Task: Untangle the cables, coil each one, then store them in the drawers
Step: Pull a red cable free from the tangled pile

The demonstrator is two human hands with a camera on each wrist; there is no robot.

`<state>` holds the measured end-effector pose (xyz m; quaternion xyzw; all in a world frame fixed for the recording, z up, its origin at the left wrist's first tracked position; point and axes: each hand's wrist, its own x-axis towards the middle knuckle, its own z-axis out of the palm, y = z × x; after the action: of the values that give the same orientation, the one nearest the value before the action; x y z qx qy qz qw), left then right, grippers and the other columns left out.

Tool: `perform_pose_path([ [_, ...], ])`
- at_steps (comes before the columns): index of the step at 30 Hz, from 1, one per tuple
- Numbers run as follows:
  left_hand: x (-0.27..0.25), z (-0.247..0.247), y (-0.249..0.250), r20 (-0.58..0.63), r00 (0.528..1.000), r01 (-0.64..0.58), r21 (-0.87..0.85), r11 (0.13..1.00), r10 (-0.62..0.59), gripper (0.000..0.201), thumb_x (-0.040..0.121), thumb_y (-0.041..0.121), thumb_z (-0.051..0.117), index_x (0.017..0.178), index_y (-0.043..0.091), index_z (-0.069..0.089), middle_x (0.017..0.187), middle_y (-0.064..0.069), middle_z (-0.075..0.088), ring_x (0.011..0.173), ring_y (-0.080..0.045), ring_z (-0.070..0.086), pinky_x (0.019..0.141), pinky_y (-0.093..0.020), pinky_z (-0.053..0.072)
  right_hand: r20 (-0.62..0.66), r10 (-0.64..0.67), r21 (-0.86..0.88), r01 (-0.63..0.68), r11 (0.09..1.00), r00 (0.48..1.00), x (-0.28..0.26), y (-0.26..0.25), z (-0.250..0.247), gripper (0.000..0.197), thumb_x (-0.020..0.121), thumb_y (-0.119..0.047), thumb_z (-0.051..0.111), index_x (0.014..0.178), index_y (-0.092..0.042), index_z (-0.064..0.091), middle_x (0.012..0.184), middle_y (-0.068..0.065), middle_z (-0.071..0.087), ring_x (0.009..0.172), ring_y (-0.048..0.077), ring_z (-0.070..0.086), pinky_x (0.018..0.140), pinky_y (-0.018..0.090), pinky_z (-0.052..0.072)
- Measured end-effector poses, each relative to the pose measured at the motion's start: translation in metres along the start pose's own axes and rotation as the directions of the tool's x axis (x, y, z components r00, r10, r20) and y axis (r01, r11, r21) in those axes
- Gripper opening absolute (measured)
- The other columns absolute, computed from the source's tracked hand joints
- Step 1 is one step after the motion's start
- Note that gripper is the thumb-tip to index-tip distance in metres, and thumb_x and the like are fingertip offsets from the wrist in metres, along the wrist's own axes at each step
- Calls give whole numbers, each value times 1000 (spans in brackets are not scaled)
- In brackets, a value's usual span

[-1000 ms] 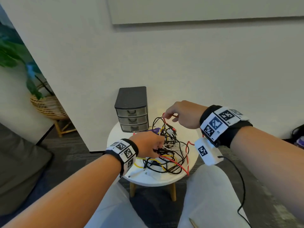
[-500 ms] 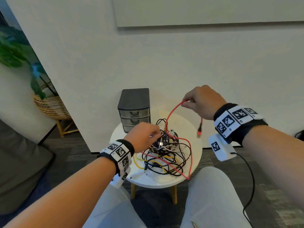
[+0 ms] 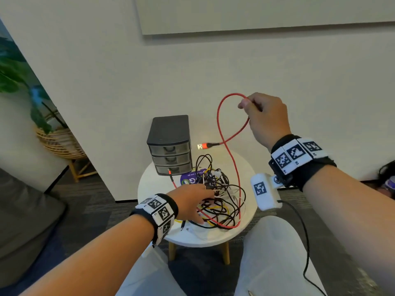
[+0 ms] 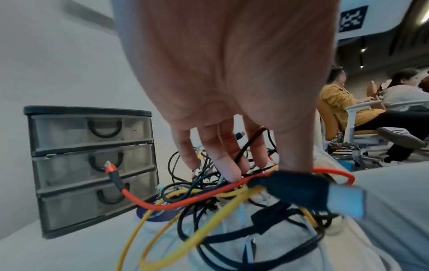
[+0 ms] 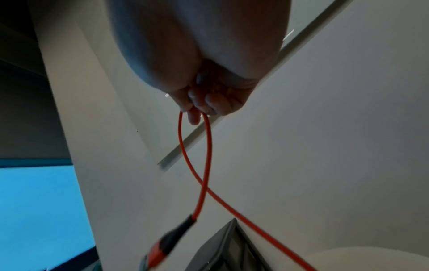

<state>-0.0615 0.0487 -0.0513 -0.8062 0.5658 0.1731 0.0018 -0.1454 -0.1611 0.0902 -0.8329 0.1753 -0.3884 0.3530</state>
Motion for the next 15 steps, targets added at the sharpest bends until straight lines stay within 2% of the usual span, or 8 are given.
perform_pose_path([
  [2,-2,4,-1,47,999,23,27,999,-24,80,81,43,82,148,31,39,138,2,49,118,-21,53,100,-37,49,-60,53,79,-48,996,997,2,2,1,24,100,-29,55,88,-21,74,61,-9,56,62,18,55,65,36,48],
  [3,-2,6,-1,58,998,35,45,998,-37,84,81,44,82,149,32,36,141,1,46,119,-23,53,100,-37,48,-72,73,102,-65,993,995,1,2,2,24,99,-30,55,88,-22,74,63,-7,58,63,19,57,65,37,50],
  [4,-2,9,0,53,997,46,73,996,-50,83,82,45,81,149,31,34,142,0,44,118,-24,54,100,-36,47,-59,88,113,-81,990,994,-1,2,3,24,100,-30,55,89,-22,74,64,-7,60,62,17,59,62,34,49],
  [5,-1,12,2,34,997,59,113,992,-64,80,83,46,79,148,30,35,142,0,44,117,-25,55,99,-37,45,-13,96,116,-94,989,995,-4,1,5,23,100,-30,56,90,-22,75,65,-7,61,59,12,59,58,27,48],
  [7,2,16,5,-45,997,77,203,976,-70,67,88,49,72,143,27,42,138,-2,47,114,-26,56,103,-39,41,169,81,81,-96,992,982,-13,-3,13,21,101,-29,57,93,-21,75,68,-7,63,52,1,58,55,16,44],
  [10,6,18,11,-178,984,73,299,952,-19,46,95,52,59,131,24,52,126,-1,56,111,-24,59,106,-42,38,411,1,-7,2,1000,911,-27,-9,25,19,99,-29,60,94,-19,75,71,0,67,60,4,62,63,23,48],
  [13,5,19,16,-316,949,98,310,946,6,39,99,49,48,128,24,53,116,1,63,100,-21,62,101,-39,42,477,-61,-39,91,995,877,-32,-13,29,19,100,-30,59,95,-19,73,72,1,67,65,8,61,64,25,44],
  [15,4,16,17,-394,919,124,307,944,7,34,99,45,45,125,24,52,107,3,66,91,-19,63,99,-38,43,440,-71,-59,108,992,895,-29,-14,24,20,100,-30,58,94,-18,73,72,1,65,70,14,61,64,29,44],
])
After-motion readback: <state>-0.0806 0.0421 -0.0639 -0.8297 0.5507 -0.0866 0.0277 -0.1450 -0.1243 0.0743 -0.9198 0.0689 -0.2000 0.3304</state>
